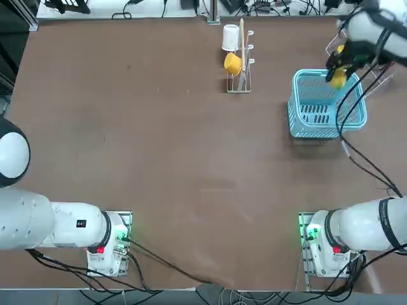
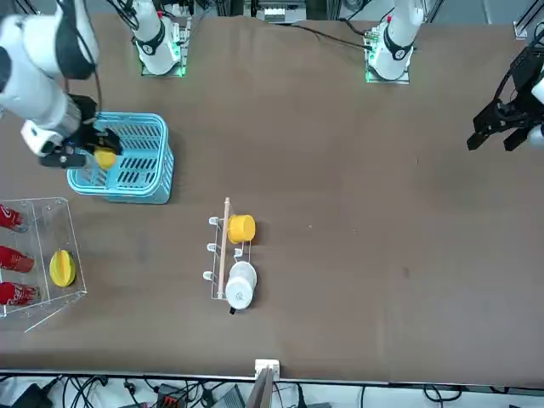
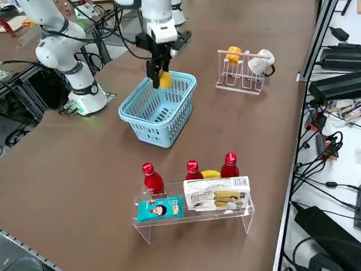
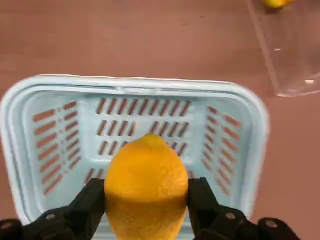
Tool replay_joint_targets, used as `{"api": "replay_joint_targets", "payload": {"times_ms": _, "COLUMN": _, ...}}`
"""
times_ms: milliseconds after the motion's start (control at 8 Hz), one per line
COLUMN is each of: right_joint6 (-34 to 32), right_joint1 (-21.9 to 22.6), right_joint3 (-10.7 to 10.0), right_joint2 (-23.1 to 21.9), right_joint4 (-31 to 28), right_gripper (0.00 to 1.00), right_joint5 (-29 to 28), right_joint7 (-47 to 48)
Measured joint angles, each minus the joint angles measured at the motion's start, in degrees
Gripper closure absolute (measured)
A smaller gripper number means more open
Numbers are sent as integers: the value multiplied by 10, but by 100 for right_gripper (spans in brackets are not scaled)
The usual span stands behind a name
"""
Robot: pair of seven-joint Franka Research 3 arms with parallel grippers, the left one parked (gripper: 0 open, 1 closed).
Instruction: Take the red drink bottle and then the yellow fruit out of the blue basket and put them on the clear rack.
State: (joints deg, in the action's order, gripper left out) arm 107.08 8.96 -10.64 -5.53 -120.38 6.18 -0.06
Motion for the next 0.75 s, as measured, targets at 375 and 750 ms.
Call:
{"api": "replay_joint_targets", "payload": {"times_ms": 375, "right_joint6": -55, "right_joint1": -5, "right_joint3": -1, "right_joint2": 71, "right_joint4": 110, "right_gripper": 11, "right_joint5": 114, "right_joint7": -19}}
{"api": "replay_joint_targets", "payload": {"times_ms": 750, "right_joint6": -14, "right_joint1": -29, "right_joint3": -2, "right_joint2": 182, "right_joint4": 169, "right_gripper": 11, "right_joint5": 201, "right_joint7": -71}}
